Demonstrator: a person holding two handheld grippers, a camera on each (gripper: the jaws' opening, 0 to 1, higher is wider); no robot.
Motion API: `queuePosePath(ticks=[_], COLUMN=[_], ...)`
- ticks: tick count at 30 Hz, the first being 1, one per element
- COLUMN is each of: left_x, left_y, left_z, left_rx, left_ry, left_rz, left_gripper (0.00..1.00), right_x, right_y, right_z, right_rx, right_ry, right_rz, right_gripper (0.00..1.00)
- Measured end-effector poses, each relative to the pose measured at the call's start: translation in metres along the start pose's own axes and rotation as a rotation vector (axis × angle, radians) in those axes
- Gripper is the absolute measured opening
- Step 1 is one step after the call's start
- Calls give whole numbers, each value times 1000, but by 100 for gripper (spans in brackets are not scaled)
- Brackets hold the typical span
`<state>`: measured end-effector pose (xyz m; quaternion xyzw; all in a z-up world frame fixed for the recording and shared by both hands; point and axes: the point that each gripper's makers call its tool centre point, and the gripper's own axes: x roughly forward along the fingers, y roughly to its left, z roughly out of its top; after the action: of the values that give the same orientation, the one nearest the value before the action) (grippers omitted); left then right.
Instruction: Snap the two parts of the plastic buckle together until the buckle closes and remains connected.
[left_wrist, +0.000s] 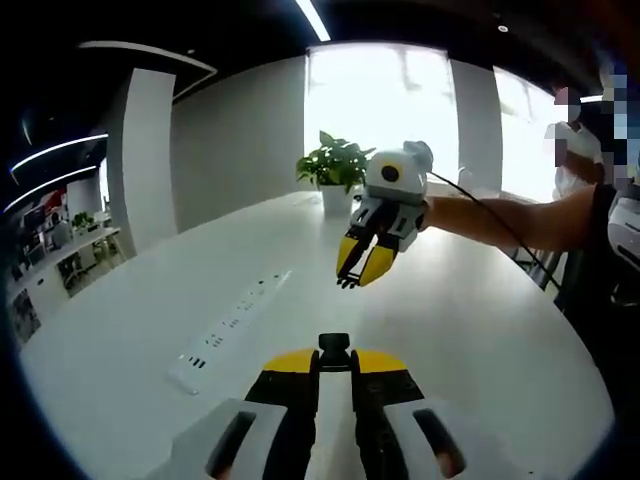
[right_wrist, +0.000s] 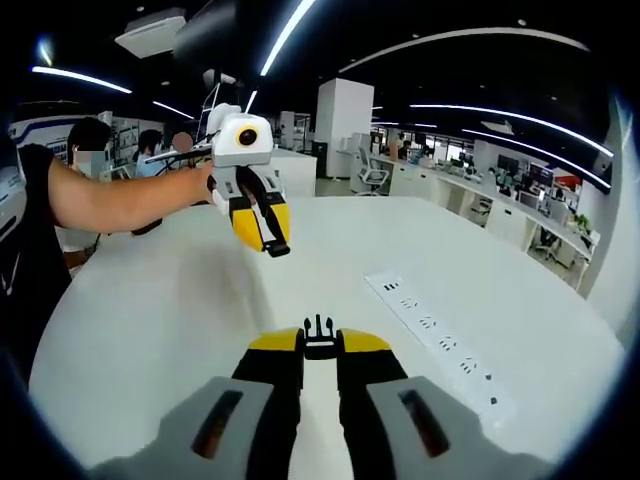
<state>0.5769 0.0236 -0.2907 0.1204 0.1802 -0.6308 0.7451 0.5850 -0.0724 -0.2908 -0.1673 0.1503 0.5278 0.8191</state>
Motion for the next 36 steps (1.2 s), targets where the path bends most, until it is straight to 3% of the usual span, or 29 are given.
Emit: queuePosePath(ticks=[36], left_x=[-4], left_y=[-22], left_z=[-4], left_rx=[-1], left_ry=[15], left_rz=[-7], left_gripper=[11], right_x=[-4], right_y=[23], right_z=[0], right_rx=[-6], right_ry=[14], right_rz=[9], right_gripper=[11])
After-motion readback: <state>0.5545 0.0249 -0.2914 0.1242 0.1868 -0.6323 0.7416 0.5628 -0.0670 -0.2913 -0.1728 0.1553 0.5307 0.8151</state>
